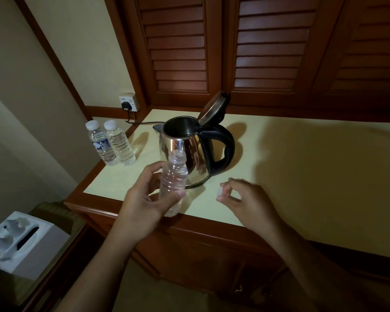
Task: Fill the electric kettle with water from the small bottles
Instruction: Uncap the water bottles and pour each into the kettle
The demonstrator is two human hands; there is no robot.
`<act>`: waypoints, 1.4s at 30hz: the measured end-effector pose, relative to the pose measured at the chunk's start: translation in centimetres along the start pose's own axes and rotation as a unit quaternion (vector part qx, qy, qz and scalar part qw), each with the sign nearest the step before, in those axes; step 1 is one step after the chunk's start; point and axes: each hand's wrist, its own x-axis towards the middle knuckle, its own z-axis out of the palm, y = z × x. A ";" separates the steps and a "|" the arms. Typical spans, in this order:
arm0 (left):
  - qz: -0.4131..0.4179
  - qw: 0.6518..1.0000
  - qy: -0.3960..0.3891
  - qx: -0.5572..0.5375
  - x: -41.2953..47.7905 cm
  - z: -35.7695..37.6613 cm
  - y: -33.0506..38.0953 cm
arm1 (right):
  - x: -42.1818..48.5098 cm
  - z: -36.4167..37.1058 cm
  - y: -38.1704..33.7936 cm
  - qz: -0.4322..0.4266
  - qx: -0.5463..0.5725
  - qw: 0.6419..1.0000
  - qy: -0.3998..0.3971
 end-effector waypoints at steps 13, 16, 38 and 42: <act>0.066 0.966 0.135 0.212 3.7 -4.1 1.8 | 0.0 1.5 0.8 0.027 -0.200 0.978 -0.055; 0.101 0.938 0.138 0.303 5.6 -4.9 2.0 | 0.1 1.6 0.8 0.037 -0.224 0.971 -0.076; 0.224 0.694 0.091 0.679 12.6 -5.9 5.7 | 0.3 1.8 1.4 0.034 -0.253 0.963 -0.088; 0.238 0.679 0.090 0.688 12.7 -5.8 5.6 | 0.3 1.8 1.3 0.034 -0.250 0.964 -0.085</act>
